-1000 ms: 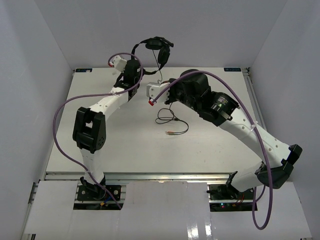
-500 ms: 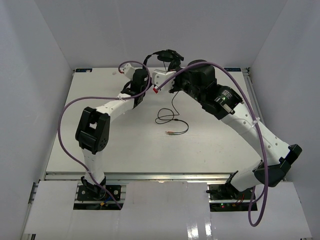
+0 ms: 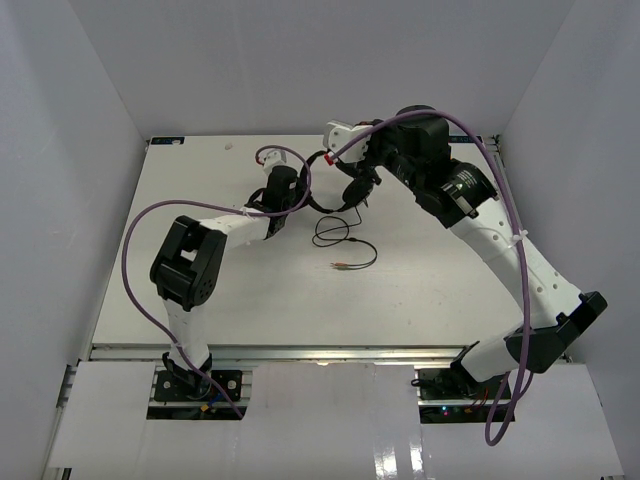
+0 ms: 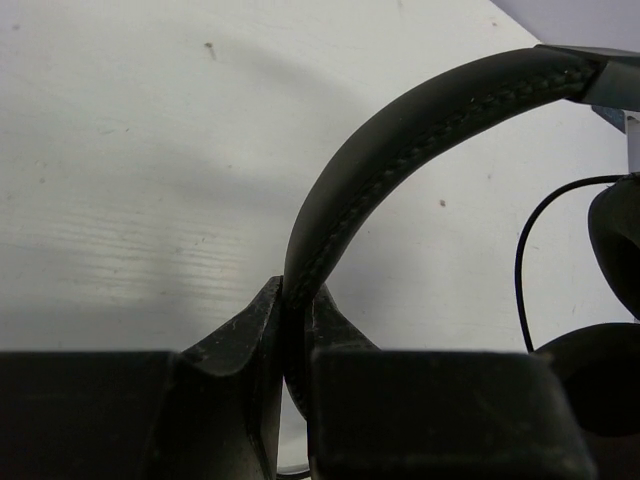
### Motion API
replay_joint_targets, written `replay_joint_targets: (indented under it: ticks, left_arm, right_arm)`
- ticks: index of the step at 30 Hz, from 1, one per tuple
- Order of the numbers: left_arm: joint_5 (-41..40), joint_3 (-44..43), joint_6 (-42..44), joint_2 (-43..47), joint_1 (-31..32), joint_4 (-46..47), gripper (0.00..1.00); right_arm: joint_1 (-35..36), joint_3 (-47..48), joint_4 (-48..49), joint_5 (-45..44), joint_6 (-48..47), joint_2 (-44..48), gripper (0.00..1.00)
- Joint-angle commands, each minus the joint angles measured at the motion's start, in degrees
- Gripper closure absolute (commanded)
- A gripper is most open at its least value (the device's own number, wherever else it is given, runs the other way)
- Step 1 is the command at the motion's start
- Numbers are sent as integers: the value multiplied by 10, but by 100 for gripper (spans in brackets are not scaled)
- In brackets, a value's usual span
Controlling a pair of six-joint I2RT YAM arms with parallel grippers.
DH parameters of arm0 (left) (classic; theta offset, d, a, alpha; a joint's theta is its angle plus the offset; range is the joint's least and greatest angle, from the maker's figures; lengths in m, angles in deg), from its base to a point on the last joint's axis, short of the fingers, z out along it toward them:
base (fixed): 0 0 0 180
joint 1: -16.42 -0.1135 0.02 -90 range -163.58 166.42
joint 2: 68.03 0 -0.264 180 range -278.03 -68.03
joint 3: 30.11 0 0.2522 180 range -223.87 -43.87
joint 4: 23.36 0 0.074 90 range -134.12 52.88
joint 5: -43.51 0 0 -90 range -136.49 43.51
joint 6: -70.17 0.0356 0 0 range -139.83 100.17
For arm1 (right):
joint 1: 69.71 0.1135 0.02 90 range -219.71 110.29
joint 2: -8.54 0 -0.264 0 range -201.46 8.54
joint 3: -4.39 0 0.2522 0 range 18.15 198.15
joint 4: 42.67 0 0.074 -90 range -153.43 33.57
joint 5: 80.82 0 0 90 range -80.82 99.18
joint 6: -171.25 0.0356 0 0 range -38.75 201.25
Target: Wrap the headphones
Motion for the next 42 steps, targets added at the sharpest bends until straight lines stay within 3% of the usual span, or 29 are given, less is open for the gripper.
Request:
replay_joint_targets:
  ticks: [1, 4, 12, 17, 25, 29, 38, 42]
  left_arm:
    - [19, -28, 40, 44, 0, 44, 100]
    - [10, -40, 33, 40, -6, 38, 100]
    - [28, -49, -66, 50, -20, 60, 100]
    - [61, -41, -101, 67, -22, 96, 100]
    - [158, -3, -49, 93, -49, 135, 100]
    - [189, -3, -3, 103, -63, 121, 100]
    - [261, -31, 63, 87, -65, 79, 100]
    - [280, -50, 78, 80, -65, 65, 100]
  right_arm:
    - [-16, 30, -78, 117, -47, 14, 92]
    - [-32, 45, -147, 230, -50, 21, 92]
    - [-80, 51, -171, 384, 68, 37, 92]
    - [-112, 76, -237, 473, 91, 27, 92]
    - [-116, 94, -309, 337, -47, 29, 92]
    - [-116, 55, -284, 269, -121, 50, 92]
    - [-116, 42, -275, 271, -272, 40, 92]
    - [-101, 40, -322, 267, -357, 35, 92]
